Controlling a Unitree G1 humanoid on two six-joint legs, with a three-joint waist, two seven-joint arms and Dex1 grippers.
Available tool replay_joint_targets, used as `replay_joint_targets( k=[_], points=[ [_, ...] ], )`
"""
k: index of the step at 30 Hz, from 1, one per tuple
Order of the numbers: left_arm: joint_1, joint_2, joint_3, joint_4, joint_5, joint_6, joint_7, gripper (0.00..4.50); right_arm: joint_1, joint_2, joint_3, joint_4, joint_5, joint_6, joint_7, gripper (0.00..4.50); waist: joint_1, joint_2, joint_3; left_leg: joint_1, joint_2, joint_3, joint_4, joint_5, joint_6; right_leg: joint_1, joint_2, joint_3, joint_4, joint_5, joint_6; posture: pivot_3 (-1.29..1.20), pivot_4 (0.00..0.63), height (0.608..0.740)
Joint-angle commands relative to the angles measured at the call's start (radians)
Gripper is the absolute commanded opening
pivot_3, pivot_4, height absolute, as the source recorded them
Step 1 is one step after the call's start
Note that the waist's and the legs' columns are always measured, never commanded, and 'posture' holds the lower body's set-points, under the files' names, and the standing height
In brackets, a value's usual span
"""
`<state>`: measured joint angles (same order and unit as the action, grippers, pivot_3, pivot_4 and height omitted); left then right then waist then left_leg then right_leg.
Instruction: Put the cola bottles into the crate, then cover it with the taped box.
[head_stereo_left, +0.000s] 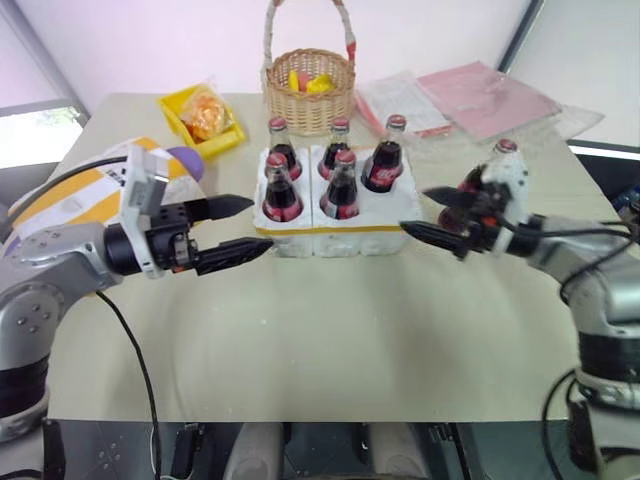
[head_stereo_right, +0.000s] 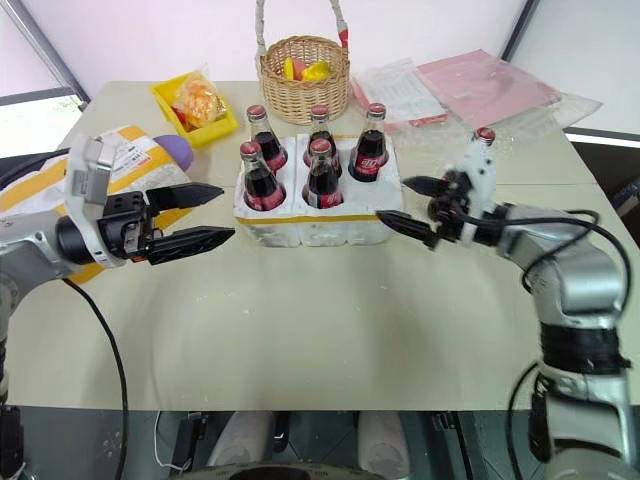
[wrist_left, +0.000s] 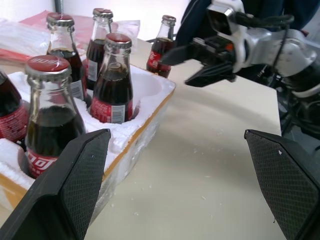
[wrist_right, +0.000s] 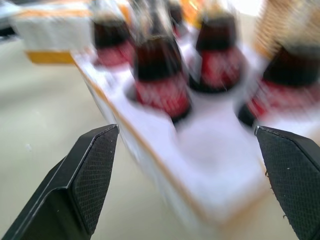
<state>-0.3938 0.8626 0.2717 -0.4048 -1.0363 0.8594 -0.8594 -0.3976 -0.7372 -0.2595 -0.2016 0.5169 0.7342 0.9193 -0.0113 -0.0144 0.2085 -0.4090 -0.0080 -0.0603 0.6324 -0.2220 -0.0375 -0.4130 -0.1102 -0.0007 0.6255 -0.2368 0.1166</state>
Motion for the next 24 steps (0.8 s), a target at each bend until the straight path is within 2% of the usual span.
replay_joint_targets(
  k=[1,5,12,24],
  points=[
    [-0.027,0.008,0.003,-0.014,-0.006,-0.013,-0.021,4.50,0.039,-0.043,-0.097,-0.034,0.021,0.002,-0.035,4.46,-0.003,0.000,0.000,0.000,0.000,0.000,0.000,0.000,0.000,0.000,0.000,0.000,-0.001,0.000,0.000,0.00,0.150,0.738],
    [-0.053,0.003,-0.013,-0.018,-0.012,-0.006,-0.023,4.50,0.037,-0.043,-0.143,0.041,0.000,-0.020,-0.116,4.46,-0.008,0.000,0.000,0.001,0.001,0.002,0.000,0.000,0.000,0.001,0.000,0.000,-0.002,0.001,-0.002,0.00,0.150,0.738],
    [-0.082,-0.007,-0.042,-0.045,-0.023,0.006,-0.023,4.50,-0.054,0.021,-0.068,0.208,-0.090,-0.118,-0.238,4.46,-0.006,0.000,0.000,0.000,0.001,0.002,0.000,0.000,0.000,0.001,0.000,0.000,-0.004,0.001,-0.002,0.00,0.150,0.738],
    [-0.049,0.012,-0.008,-0.058,-0.029,0.006,-0.013,4.50,-0.153,0.059,-0.019,0.423,-0.150,-0.227,-0.278,4.46,-0.007,0.000,0.000,0.000,0.001,0.001,0.000,0.000,0.000,0.002,0.001,0.000,-0.005,0.002,-0.002,0.00,0.150,0.738]
  ],
)
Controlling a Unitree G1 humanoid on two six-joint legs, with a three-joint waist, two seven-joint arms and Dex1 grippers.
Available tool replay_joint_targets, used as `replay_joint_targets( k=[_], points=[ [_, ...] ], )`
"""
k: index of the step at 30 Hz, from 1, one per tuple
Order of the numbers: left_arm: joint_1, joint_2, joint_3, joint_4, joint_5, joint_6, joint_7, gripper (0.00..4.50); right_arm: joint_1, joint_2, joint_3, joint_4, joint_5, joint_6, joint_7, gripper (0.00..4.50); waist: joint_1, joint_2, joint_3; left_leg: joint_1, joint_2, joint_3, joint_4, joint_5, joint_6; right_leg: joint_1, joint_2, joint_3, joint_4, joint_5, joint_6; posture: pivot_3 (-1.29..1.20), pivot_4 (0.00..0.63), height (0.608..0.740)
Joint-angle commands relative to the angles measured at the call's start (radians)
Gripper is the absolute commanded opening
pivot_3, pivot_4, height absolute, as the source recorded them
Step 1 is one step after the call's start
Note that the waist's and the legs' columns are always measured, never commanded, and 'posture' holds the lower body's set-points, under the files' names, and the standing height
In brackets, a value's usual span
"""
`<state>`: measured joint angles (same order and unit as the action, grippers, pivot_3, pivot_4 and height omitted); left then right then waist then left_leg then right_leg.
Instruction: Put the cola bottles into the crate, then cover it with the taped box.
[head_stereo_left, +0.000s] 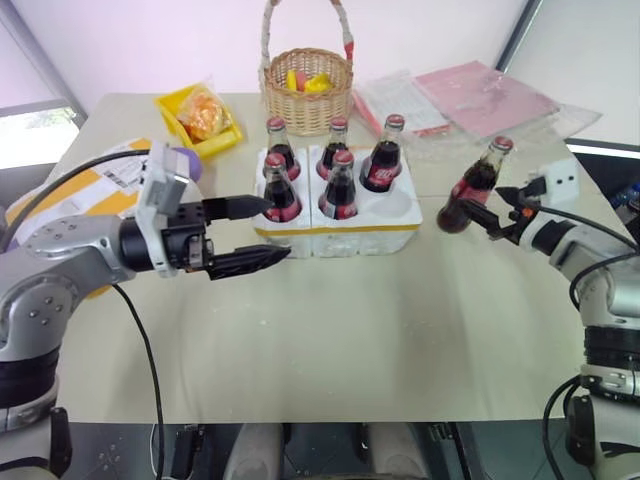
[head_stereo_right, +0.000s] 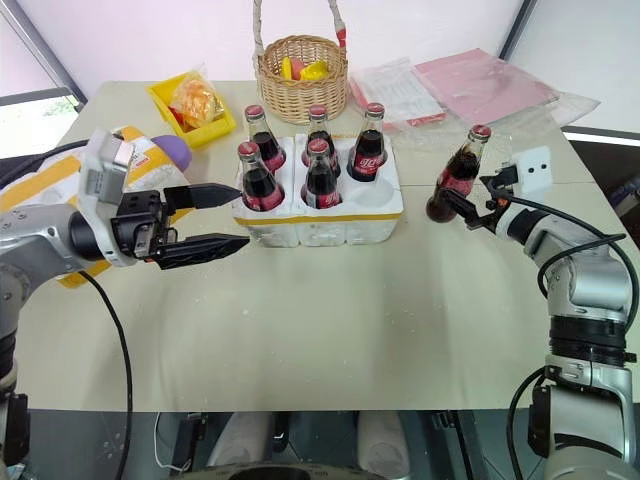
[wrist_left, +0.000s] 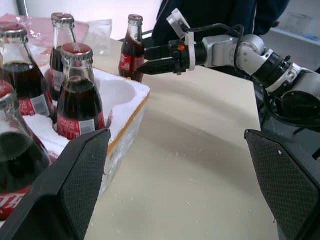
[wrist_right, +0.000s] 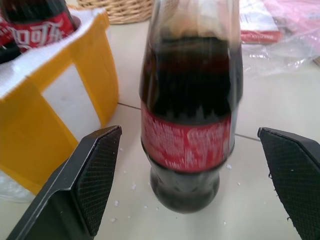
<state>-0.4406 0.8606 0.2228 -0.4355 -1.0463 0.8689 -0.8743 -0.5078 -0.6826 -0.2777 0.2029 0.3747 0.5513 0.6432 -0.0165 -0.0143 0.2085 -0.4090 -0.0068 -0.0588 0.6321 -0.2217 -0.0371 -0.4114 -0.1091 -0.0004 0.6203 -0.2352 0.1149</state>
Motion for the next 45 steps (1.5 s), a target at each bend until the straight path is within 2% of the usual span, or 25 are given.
replay_joint_targets(
  k=[1,10,11,12,15,24,30,37,45],
  points=[
    [-0.001,0.015,0.041,-0.028,-0.020,-0.004,0.003,4.50,-0.052,0.010,0.004,0.036,-0.011,-0.054,-0.002,4.46,-0.003,0.000,0.000,0.000,0.000,0.000,0.000,0.000,0.000,0.000,0.000,0.000,0.000,0.000,0.000,0.00,0.150,0.738],
    [-0.005,0.013,0.034,-0.029,-0.024,-0.006,0.014,4.50,-0.152,0.074,0.037,0.240,-0.045,-0.155,-0.001,4.46,-0.001,0.000,0.000,0.000,0.000,0.000,0.000,0.000,0.000,0.000,0.001,0.000,0.000,0.001,0.001,0.00,0.150,0.738],
    [-0.006,0.012,0.033,-0.030,-0.025,-0.006,0.016,4.50,-0.160,0.078,0.036,0.253,-0.044,-0.162,0.000,4.08,-0.001,0.000,0.000,0.000,0.000,0.000,0.000,0.000,0.000,0.000,0.001,0.000,0.000,0.001,0.002,0.00,0.150,0.738],
    [-0.007,0.012,0.033,-0.030,-0.026,-0.006,0.016,4.50,-0.165,0.080,0.035,0.262,-0.043,-0.167,0.002,3.94,-0.001,0.000,0.000,0.000,0.000,0.000,0.000,0.000,0.000,0.000,0.001,0.000,0.000,0.001,0.002,0.00,0.150,0.738],
    [-0.007,0.012,0.034,-0.032,-0.029,-0.004,0.021,4.50,-0.171,0.087,0.033,0.258,-0.030,-0.172,0.012,2.76,-0.001,0.000,0.000,0.000,0.000,0.000,0.000,0.000,0.000,0.000,0.001,0.000,0.000,0.001,0.002,0.00,0.150,0.738],
    [0.002,0.012,0.036,-0.034,-0.037,-0.002,0.030,4.50,-0.187,0.063,0.016,0.172,0.005,-0.155,0.053,2.82,-0.004,0.001,0.001,0.000,0.001,-0.001,-0.001,0.000,0.000,0.000,0.001,0.000,0.000,0.002,0.003,0.00,0.150,0.738],
    [-0.001,0.006,0.028,-0.029,-0.038,-0.003,0.034,4.50,-0.277,0.028,0.010,-0.004,0.152,-0.056,0.215,2.82,-0.006,0.007,0.004,0.000,0.001,0.000,-0.001,0.000,0.000,-0.002,0.001,0.001,0.001,0.002,0.004,0.00,0.150,0.738],
    [0.004,-0.001,0.029,-0.036,-0.041,-0.007,0.046,4.50,-0.342,0.038,0.026,-0.110,0.275,0.054,0.283,2.82,0.001,0.007,0.004,0.000,0.003,-0.002,-0.002,0.000,0.000,-0.002,0.005,0.000,0.002,0.002,0.004,0.00,0.150,0.738],
    [0.026,0.003,0.050,-0.054,-0.055,-0.009,0.068,4.50,-0.308,0.047,0.152,-0.108,0.195,0.016,0.329,2.82,0.001,0.007,0.004,0.000,0.003,-0.001,-0.001,0.000,0.000,-0.002,0.005,0.001,0.001,0.003,0.002,0.00,0.150,0.738]
  ],
)
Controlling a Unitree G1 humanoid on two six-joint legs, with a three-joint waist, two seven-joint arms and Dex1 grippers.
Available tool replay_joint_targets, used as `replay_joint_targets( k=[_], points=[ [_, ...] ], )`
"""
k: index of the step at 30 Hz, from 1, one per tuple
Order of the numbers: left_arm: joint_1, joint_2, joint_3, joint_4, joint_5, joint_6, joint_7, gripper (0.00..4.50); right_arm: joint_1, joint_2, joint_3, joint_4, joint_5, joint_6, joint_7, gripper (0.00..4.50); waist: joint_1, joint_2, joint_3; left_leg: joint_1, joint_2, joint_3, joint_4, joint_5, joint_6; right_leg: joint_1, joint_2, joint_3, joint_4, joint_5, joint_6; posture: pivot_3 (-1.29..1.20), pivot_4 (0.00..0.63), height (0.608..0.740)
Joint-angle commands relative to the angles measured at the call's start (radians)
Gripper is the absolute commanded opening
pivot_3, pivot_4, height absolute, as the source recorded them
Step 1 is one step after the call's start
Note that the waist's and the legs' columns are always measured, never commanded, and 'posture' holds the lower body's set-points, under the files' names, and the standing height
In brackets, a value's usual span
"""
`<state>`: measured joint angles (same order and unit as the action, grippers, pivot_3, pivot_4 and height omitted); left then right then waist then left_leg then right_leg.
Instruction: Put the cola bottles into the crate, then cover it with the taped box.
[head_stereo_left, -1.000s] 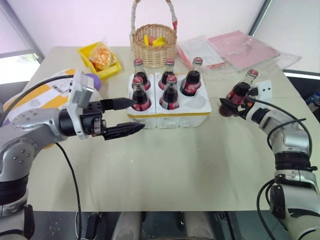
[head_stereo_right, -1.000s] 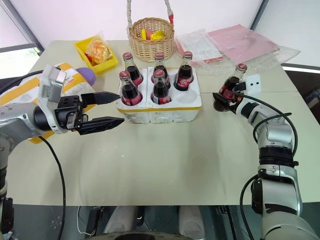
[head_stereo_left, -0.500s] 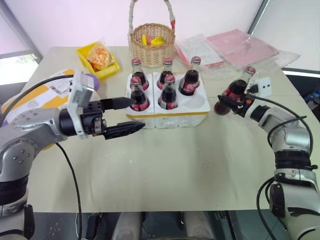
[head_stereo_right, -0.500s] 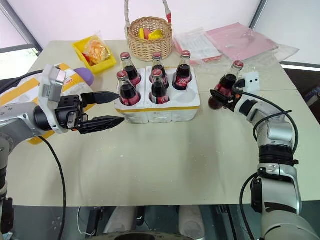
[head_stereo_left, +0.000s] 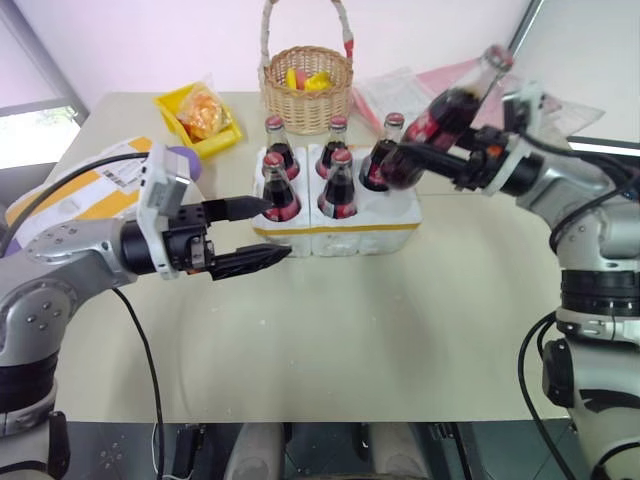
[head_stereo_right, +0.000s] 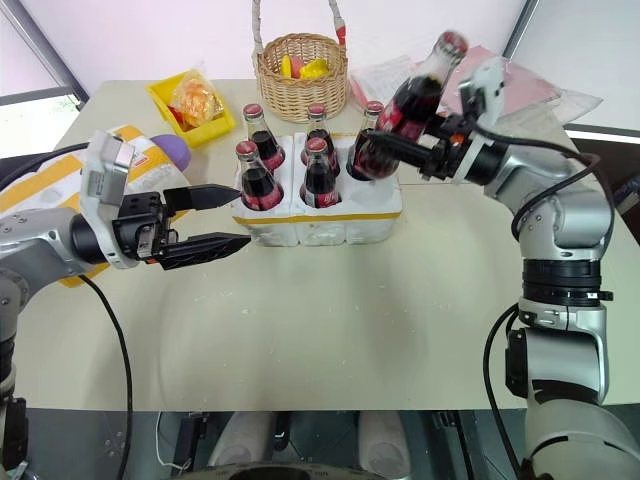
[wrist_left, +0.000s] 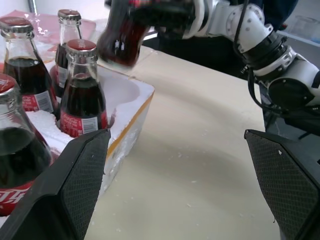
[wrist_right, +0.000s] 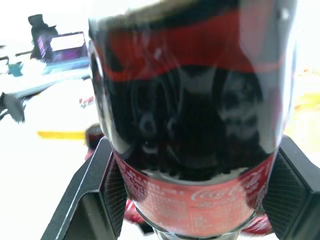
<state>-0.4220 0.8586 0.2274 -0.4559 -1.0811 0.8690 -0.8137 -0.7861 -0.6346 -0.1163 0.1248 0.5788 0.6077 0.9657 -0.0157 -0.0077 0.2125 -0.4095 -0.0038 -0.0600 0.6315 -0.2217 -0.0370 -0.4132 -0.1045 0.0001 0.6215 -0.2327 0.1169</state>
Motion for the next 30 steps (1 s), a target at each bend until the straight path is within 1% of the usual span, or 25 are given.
replay_joint_targets(
  k=[1,9,18,20,21,22,27,30],
  points=[
    [0.009,0.006,0.047,-0.035,-0.022,-0.009,0.010,4.50,-0.028,-0.001,0.002,-0.024,-0.020,-0.043,0.009,2.82,-0.001,0.000,0.000,0.000,0.000,0.000,0.000,0.000,0.000,0.000,0.000,0.000,0.000,0.000,0.000,0.00,0.150,0.738],
    [0.015,0.009,0.053,-0.042,-0.024,-0.009,0.016,4.50,0.017,0.006,0.104,0.007,-0.127,-0.109,0.055,2.82,-0.002,0.000,0.000,0.000,0.000,0.000,-0.001,0.000,0.000,-0.001,0.000,0.000,0.000,0.000,0.001,0.00,0.150,0.738],
    [0.016,0.012,0.053,-0.046,-0.023,-0.011,0.012,4.50,0.003,0.049,0.186,0.140,-0.239,-0.152,0.052,2.82,-0.002,0.000,0.000,0.000,0.000,0.000,-0.001,0.000,0.000,0.000,0.001,0.000,0.000,0.000,0.001,0.00,0.150,0.738],
    [0.020,0.012,0.055,-0.049,-0.023,-0.013,0.011,4.50,-0.004,0.054,0.192,0.172,-0.253,-0.140,0.051,3.86,-0.004,-0.001,-0.001,0.000,0.000,0.000,0.000,0.000,0.000,0.000,0.000,0.000,0.000,0.000,0.001,0.00,0.150,0.738],
    [0.022,0.013,0.056,-0.050,-0.023,-0.013,0.011,4.50,-0.007,0.056,0.191,0.182,-0.254,-0.133,0.055,4.23,-0.005,-0.001,-0.001,0.000,0.000,0.000,0.000,0.000,0.000,0.000,0.000,0.000,0.000,0.000,0.001,0.00,0.150,0.738],
    [0.023,0.014,0.057,-0.051,-0.022,-0.013,0.011,4.50,-0.009,0.057,0.189,0.186,-0.254,-0.131,0.059,4.48,-0.005,-0.002,-0.001,0.001,0.000,0.000,0.000,0.000,0.000,0.000,0.001,0.000,0.000,0.000,0.000,0.00,0.150,0.738],
    [0.038,0.018,0.066,-0.059,-0.022,-0.015,0.010,4.50,-0.003,0.044,0.167,0.161,-0.233,-0.113,0.082,4.48,-0.004,-0.003,-0.002,0.003,0.001,0.000,0.001,0.001,-0.001,0.004,0.001,0.000,0.001,0.000,-0.005,0.00,0.150,0.738],
    [0.054,0.022,0.081,-0.065,-0.012,-0.020,0.016,4.50,0.009,0.007,0.115,0.106,-0.183,-0.096,0.124,4.48,-0.002,-0.002,-0.002,0.003,0.001,0.000,0.001,0.001,-0.001,0.003,0.001,0.000,0.001,0.000,-0.005,0.00,0.150,0.738]
  ],
)
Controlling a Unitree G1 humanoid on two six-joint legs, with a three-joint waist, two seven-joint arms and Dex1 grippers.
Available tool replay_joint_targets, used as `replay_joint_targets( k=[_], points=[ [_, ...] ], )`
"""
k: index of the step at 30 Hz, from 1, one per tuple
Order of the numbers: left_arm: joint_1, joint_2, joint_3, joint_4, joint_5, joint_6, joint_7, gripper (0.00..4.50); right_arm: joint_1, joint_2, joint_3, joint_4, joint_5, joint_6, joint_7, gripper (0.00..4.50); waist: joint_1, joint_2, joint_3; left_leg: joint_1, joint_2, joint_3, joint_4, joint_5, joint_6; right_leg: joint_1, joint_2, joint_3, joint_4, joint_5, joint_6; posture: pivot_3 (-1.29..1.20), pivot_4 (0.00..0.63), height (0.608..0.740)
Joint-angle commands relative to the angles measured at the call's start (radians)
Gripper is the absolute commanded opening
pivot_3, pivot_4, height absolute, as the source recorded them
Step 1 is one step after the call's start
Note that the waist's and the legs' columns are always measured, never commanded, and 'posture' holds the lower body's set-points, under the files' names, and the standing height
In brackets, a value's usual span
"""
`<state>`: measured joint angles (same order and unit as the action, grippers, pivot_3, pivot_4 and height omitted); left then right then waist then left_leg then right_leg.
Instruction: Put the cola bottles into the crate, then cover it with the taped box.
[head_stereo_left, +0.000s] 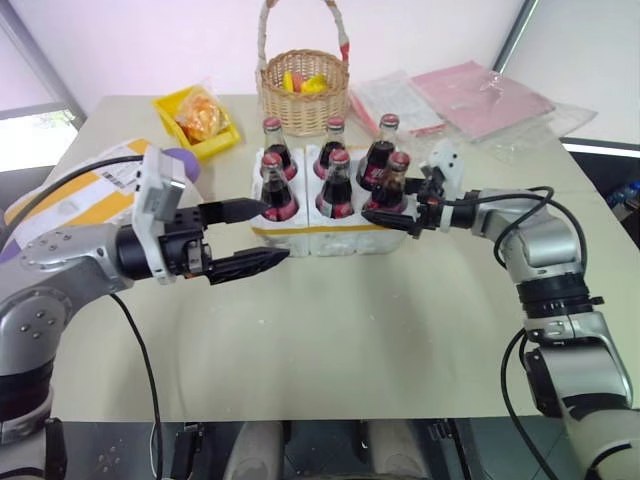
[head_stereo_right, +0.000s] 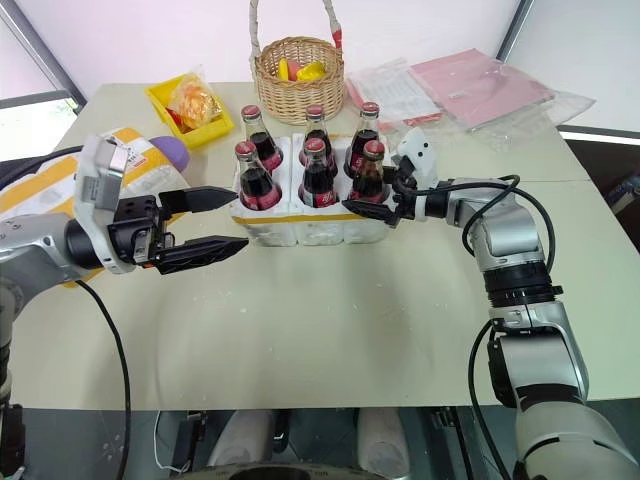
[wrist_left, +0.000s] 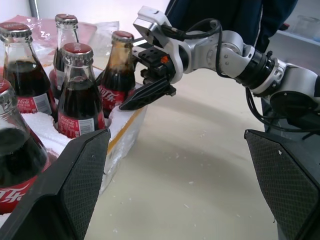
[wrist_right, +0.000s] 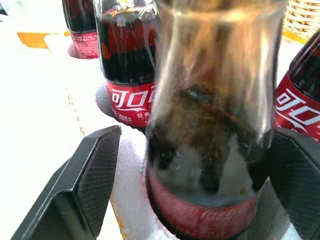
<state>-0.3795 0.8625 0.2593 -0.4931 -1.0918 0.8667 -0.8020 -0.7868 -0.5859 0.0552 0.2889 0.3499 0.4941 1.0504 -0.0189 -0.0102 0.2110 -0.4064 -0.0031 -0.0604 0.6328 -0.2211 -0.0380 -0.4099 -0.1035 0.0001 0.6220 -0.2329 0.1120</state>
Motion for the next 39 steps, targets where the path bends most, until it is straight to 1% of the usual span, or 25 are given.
replay_joint_targets(
  k=[1,5,9,11,13,15,18,21,23,24,26,28,30,33,36,39],
  points=[
    [0.021,0.023,0.061,-0.031,0.004,-0.021,0.009,4.50,0.016,-0.069,-0.076,-0.082,0.062,0.021,0.060,4.48,0.004,0.000,0.000,0.000,0.000,0.000,0.000,0.000,0.000,0.000,0.000,0.000,0.000,0.000,0.000,0.00,0.150,0.738],
    [0.086,0.055,0.143,-0.058,0.024,-0.029,0.033,4.50,0.041,-0.187,-0.140,-0.151,0.106,0.031,0.137,4.48,0.005,0.000,0.000,-0.003,0.000,0.000,-0.001,0.000,0.000,-0.003,0.000,0.000,-0.001,0.002,0.003,0.00,0.150,0.738],
    [0.241,0.118,0.257,-0.120,0.155,-0.062,0.040,4.50,0.060,-0.312,-0.197,-0.198,0.160,0.051,0.236,4.48,0.000,0.001,0.000,-0.003,0.000,0.001,-0.003,0.000,0.000,-0.003,0.000,0.000,-0.002,0.000,0.000,0.00,0.150,0.738],
    [0.403,0.159,0.351,-0.170,0.311,-0.096,0.016,4.50,0.064,-0.375,-0.231,-0.241,0.228,0.102,0.308,4.48,-0.004,0.001,0.000,-0.002,0.001,0.001,-0.003,0.000,0.000,-0.004,0.000,0.000,-0.002,-0.001,0.000,0.00,0.150,0.738],
    [0.566,0.174,0.442,-0.213,0.463,-0.132,0.000,4.50,0.067,-0.411,-0.259,-0.282,0.291,0.151,0.350,4.48,-0.015,0.001,0.001,-0.002,0.002,0.002,-0.004,0.000,0.000,-0.005,0.001,0.000,-0.002,-0.001,-0.001,0.00,0.150,0.738],
    [0.669,0.163,0.500,-0.241,0.553,-0.162,-0.005,4.50,0.071,-0.424,-0.277,-0.308,0.331,0.182,0.359,4.48,-0.016,0.001,0.001,-0.002,0.002,0.002,-0.004,0.000,0.000,-0.005,0.001,0.001,-0.002,-0.001,-0.002,0.00,0.150,0.738],
    [0.875,0.106,0.612,-0.281,0.771,-0.215,0.004,4.50,0.044,-0.419,-0.290,-0.336,0.413,0.276,0.342,4.48,-0.023,0.000,0.001,-0.002,0.003,0.002,-0.003,-0.001,0.000,-0.004,0.001,0.000,-0.004,0.000,-0.004,0.00,0.150,0.738],
    [0.989,0.048,0.666,-0.284,0.898,-0.273,0.015,4.50,0.038,-0.418,-0.298,-0.356,0.457,0.317,0.329,4.48,-0.023,0.000,0.001,-0.003,0.003,0.004,-0.002,-0.001,-0.001,-0.005,0.000,0.001,-0.007,0.001,-0.006,0.00,0.150,0.738],
    [1.041,0.012,0.666,-0.225,1.025,-0.327,0.076,4.50,0.036,-0.401,-0.295,-0.373,0.456,0.297,0.310,4.48,-0.019,0.000,0.000,-0.004,0.003,0.004,-0.002,-0.001,-0.001,-0.006,0.000,0.001,-0.007,0.001,-0.006,0.00,0.150,0.738],
    [1.048,0.005,0.649,-0.171,1.099,-0.363,0.130,4.50,0.032,-0.391,-0.290,-0.376,0.454,0.290,0.297,4.48,-0.017,0.000,0.000,-0.004,0.003,0.004,-0.003,-0.001,-0.001,-0.006,0.000,0.001,-0.007,0.001,-0.006,0.00,0.150,0.738],
    [1.020,-0.016,0.609,-0.057,1.196,-0.425,0.240,4.50,0.028,-0.377,-0.287,-0.378,0.462,0.290,0.288,4.48,-0.015,0.000,0.000,-0.004,0.003,0.004,-0.004,-0.001,-0.001,-0.007,0.000,0.001,-0.007,0.001,-0.006,0.00,0.150,0.738],
    [0.990,-0.026,0.566,0.041,1.264,-0.492,0.314,4.50,0.027,-0.372,-0.287,-0.377,0.465,0.289,0.284,4.48,-0.012,0.000,0.000,-0.005,0.004,0.004,-0.004,-0.001,-0.001,-0.009,0.000,0.000,-0.006,0.001,-0.006,0.00,0.150,0.738],
    [0.954,-0.030,0.534,0.117,1.304,-0.538,0.361,4.50,0.026,-0.372,-0.285,-0.378,0.459,0.282,0.277,4.48,-0.010,0.000,0.000,-0.006,0.004,0.004,-0.004,-0.001,-0.001,-0.009,0.000,0.001,-0.006,0.001,-0.006,0.00,0.150,0.738],
    [0.902,-0.001,0.470,0.253,1.377,-0.625,0.434,4.50,0.023,-0.373,-0.298,-0.389,0.478,0.292,0.267,4.48,-0.001,-0.001,0.000,-0.009,0.004,0.005,-0.003,-0.001,-0.001,-0.012,0.000,0.001,-0.006,0.001,-0.006,0.00,0.150,0.738],
    [0.849,0.013,0.418,0.364,1.402,-0.692,0.470,4.50,0.027,-0.378,-0.310,-0.399,0.492,0.299,0.252,4.48,0.004,-0.001,0.000,-0.013,0.004,0.005,-0.003,-0.001,0.000,-0.017,0.000,0.001,-0.004,0.002,-0.006,0.00,0.150,0.738],
    [0.764,0.049,0.351,0.506,1.433,-0.769,0.521,4.50,0.039,-0.383,-0.317,-0.411,0.502,0.304,0.240,4.48,0.008,-0.001,0.000,-0.014,0.004,0.004,-0.003,-0.001,0.000,-0.018,0.000,0.000,-0.003,0.002,-0.006,0.00,0.150,0.738]
  ],
)
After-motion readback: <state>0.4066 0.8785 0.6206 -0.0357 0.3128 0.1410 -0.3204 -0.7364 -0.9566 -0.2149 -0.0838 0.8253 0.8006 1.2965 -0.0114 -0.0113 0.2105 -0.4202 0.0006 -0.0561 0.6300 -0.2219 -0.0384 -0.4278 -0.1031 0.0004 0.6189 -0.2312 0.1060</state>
